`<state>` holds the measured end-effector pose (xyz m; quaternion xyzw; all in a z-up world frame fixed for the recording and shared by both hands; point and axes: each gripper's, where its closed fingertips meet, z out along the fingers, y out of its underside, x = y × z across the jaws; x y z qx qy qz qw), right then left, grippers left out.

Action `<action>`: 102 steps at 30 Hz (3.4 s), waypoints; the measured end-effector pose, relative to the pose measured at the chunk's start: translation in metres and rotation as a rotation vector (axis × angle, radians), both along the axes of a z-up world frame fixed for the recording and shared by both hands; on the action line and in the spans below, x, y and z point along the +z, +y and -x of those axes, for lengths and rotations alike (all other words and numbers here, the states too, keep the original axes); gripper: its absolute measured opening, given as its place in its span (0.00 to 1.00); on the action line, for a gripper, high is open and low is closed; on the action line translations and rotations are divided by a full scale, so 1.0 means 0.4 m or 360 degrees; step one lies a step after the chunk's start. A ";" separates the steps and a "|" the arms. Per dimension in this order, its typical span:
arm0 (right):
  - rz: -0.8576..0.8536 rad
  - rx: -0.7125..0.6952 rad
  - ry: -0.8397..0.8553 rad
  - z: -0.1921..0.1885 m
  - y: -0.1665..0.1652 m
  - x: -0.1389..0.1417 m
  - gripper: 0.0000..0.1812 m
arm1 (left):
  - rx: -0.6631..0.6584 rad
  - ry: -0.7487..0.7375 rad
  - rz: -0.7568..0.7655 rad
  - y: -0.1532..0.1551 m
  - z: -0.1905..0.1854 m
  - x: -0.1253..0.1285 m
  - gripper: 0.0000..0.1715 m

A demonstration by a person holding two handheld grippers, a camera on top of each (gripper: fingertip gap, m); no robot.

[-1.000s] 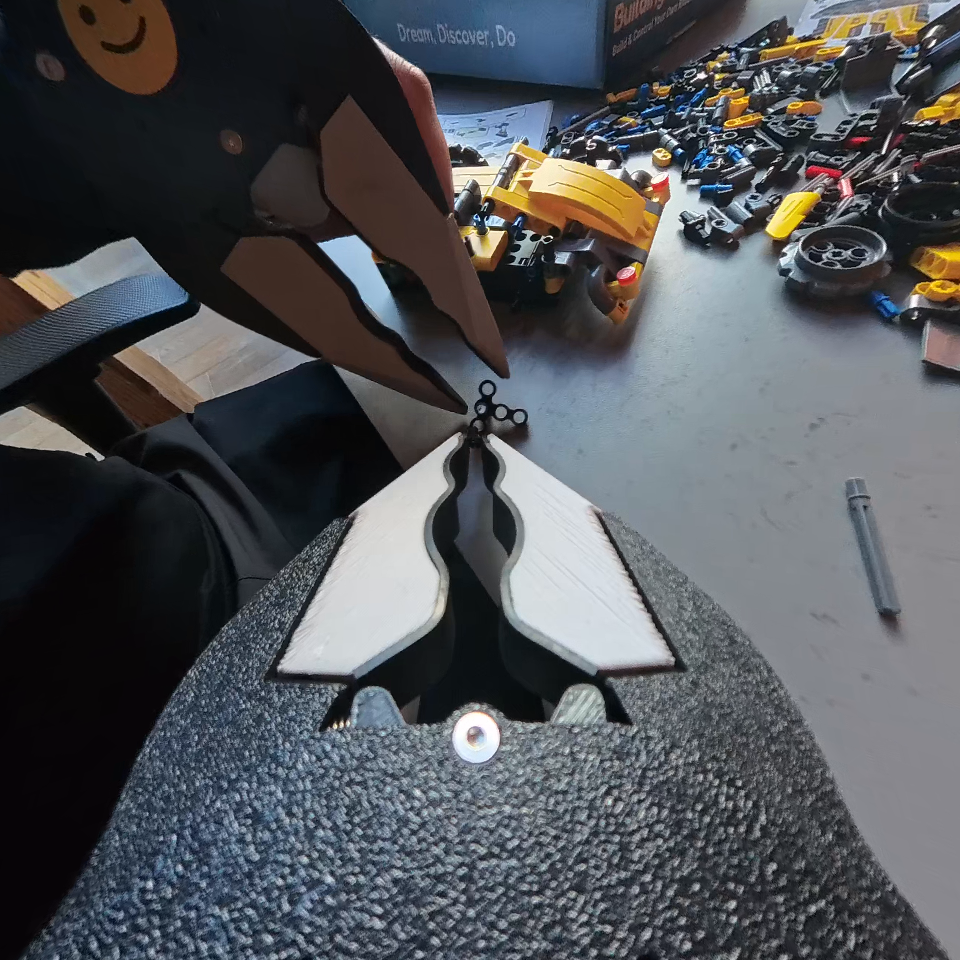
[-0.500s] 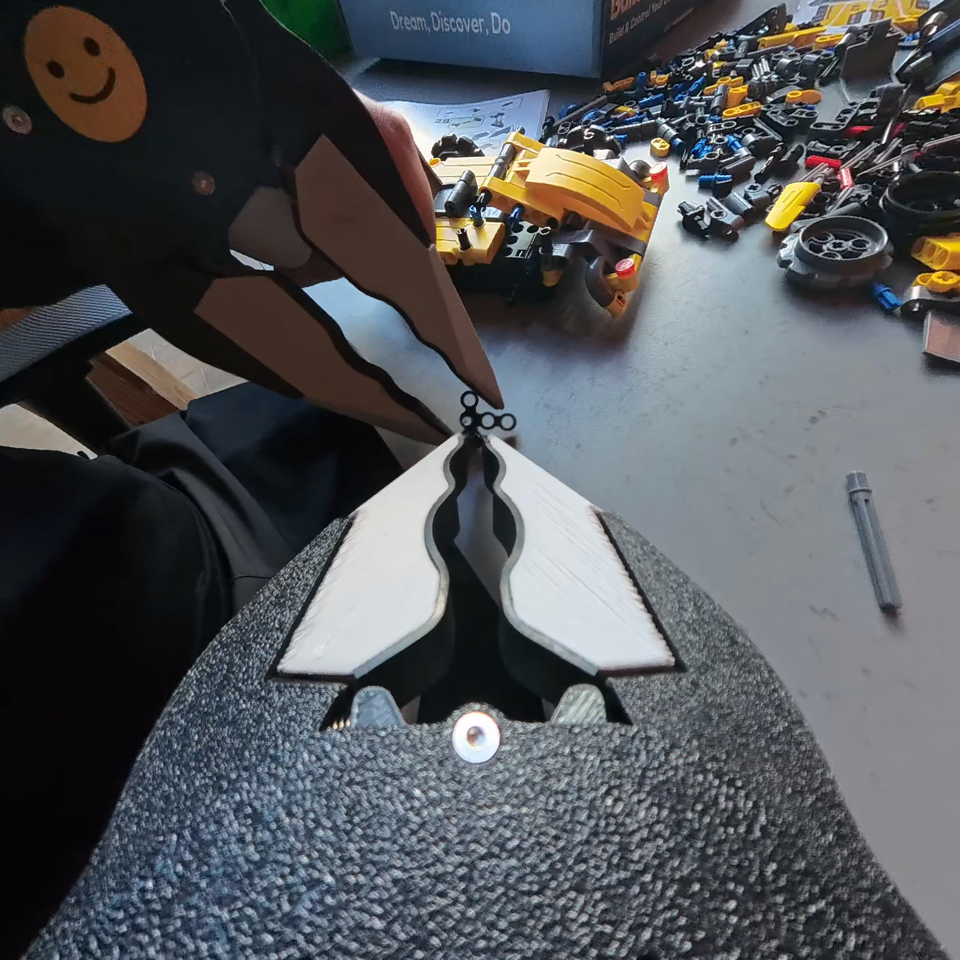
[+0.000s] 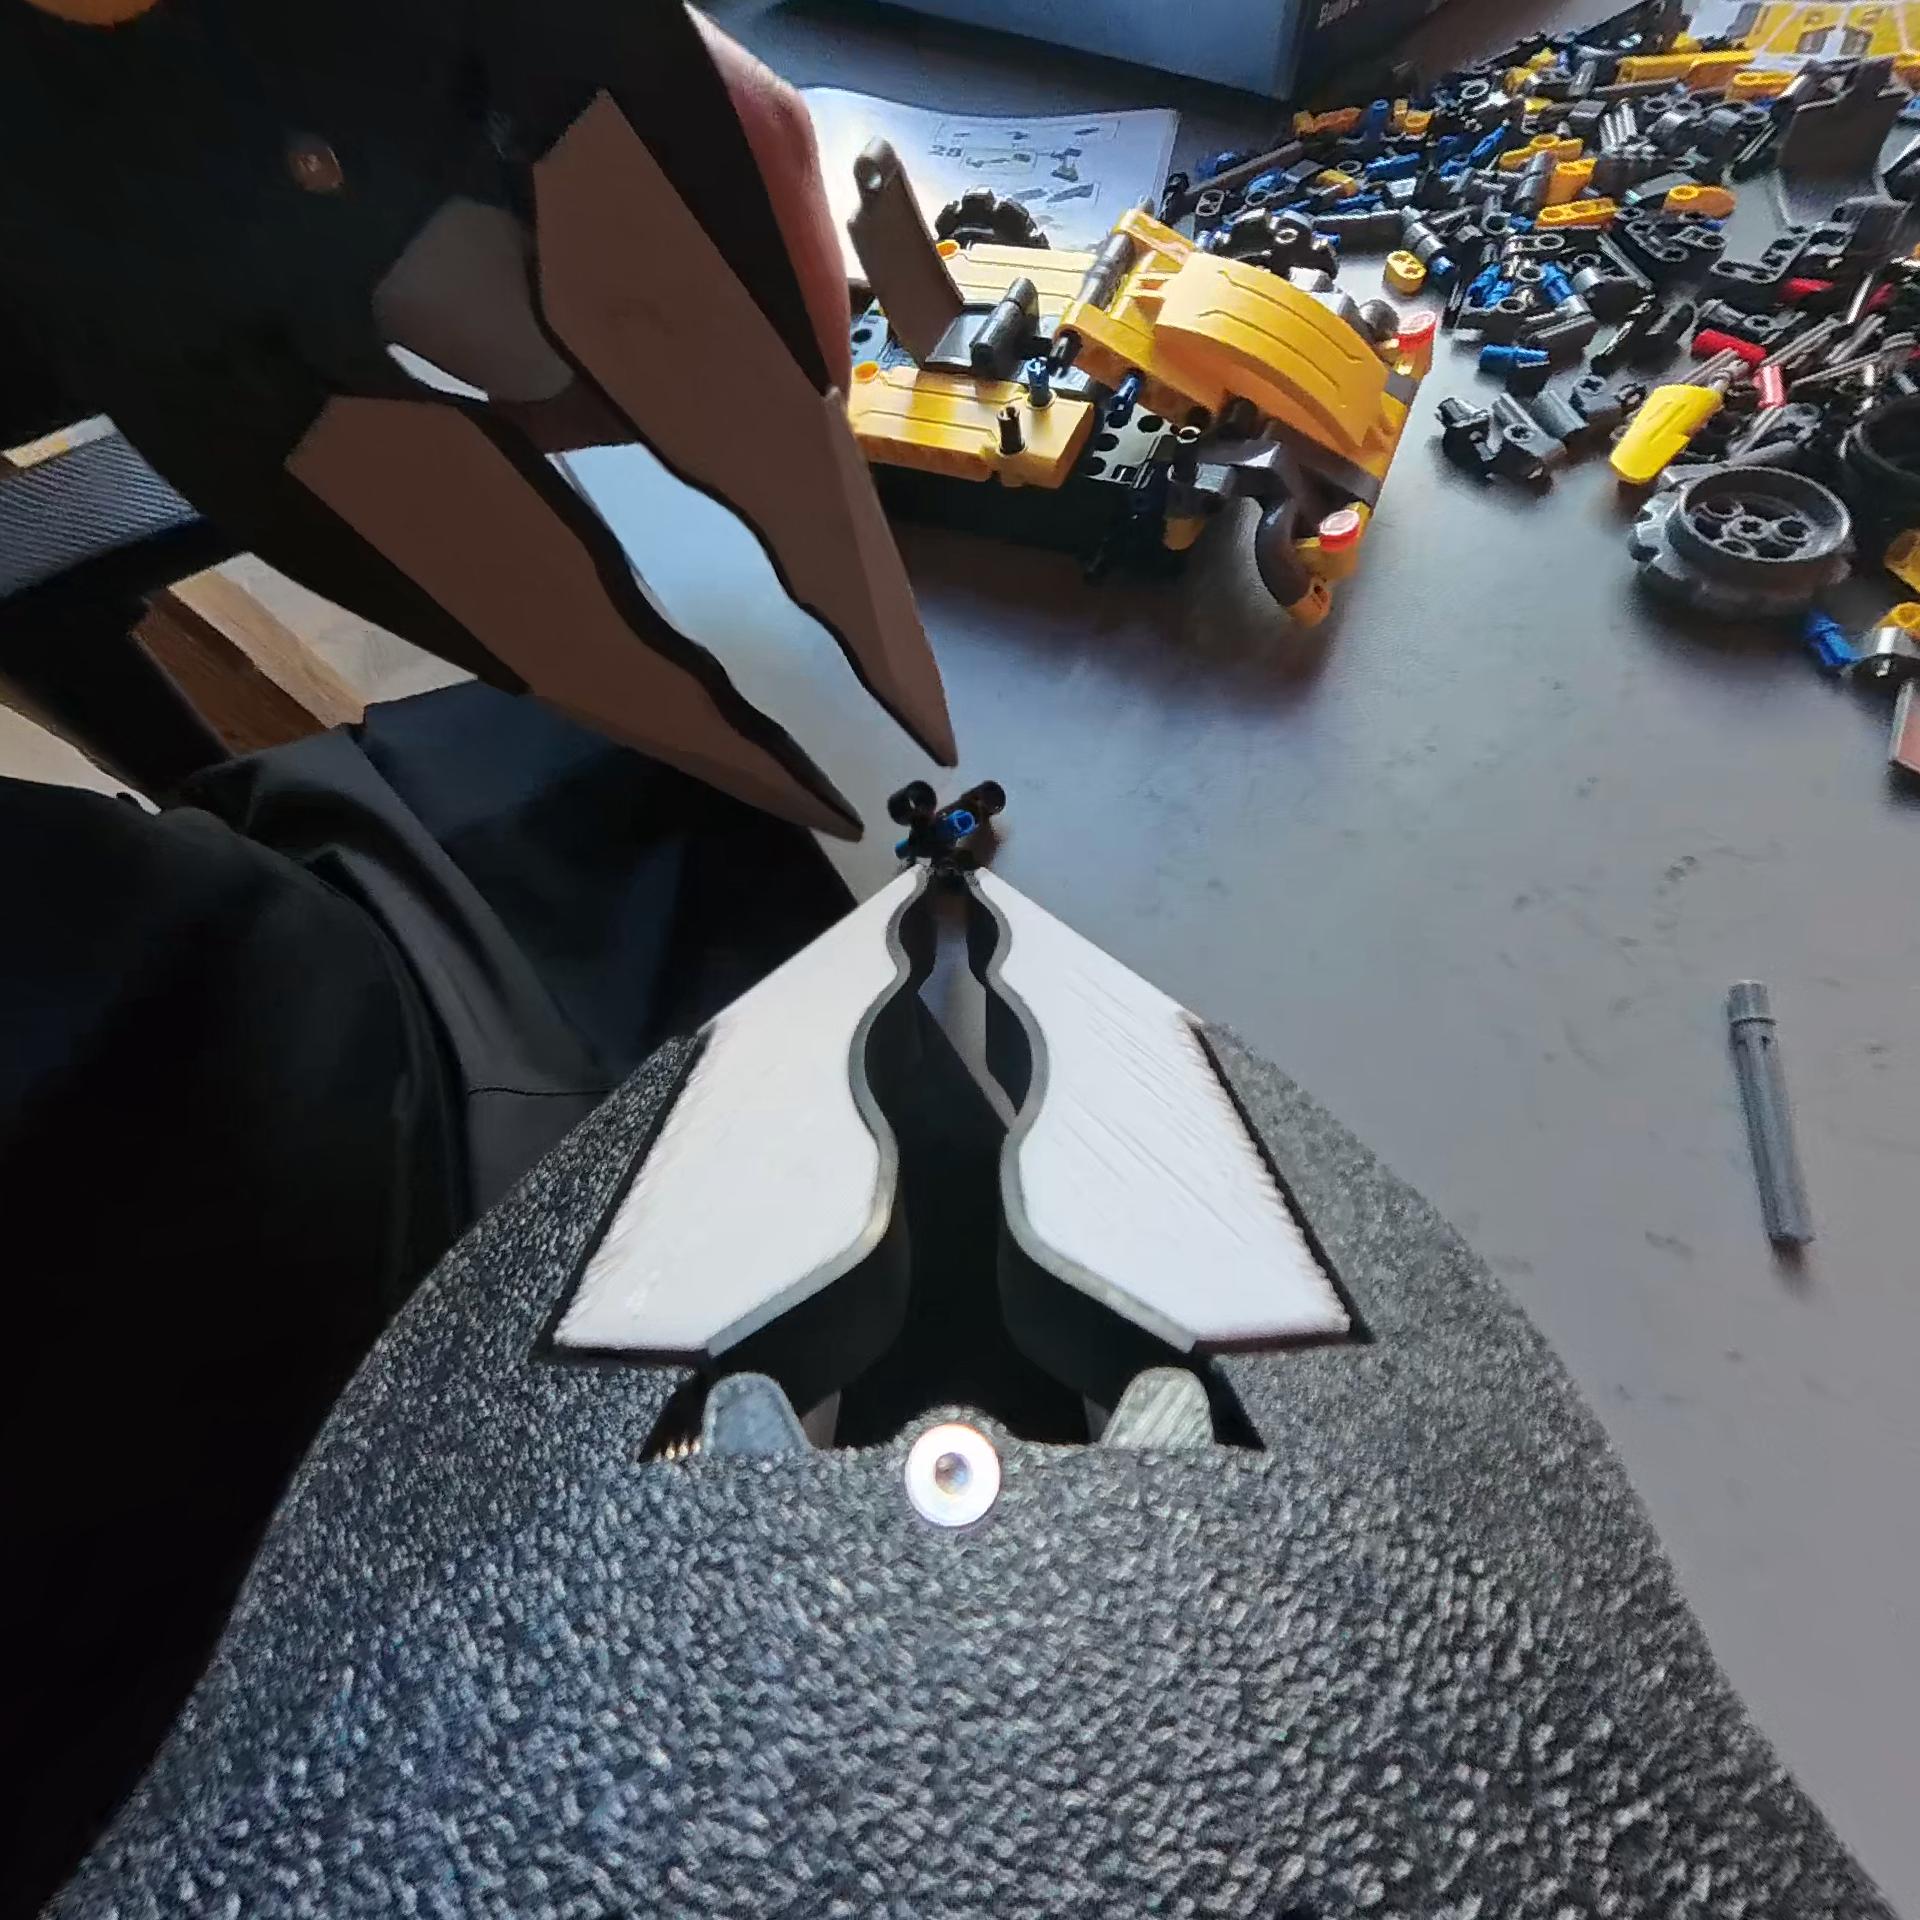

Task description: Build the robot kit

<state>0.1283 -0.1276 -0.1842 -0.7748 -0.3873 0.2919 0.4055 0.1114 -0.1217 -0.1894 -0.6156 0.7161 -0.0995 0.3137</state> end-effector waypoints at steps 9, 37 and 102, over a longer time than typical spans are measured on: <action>0.0030 -0.0041 0.0034 -0.016 0.013 -0.003 0.03 | 0.0156 -0.0037 0.0208 -0.006 -0.008 -0.024 0.11; 0.0087 0.0081 0.0052 0.024 -0.020 -0.009 0.03 | 0.0078 -0.0137 0.0032 -0.013 0.005 0.004 0.17; 0.0048 0.0100 0.0044 0.041 -0.053 -0.001 0.03 | 0.0189 -0.0463 -0.0420 -0.034 0.006 -0.017 0.12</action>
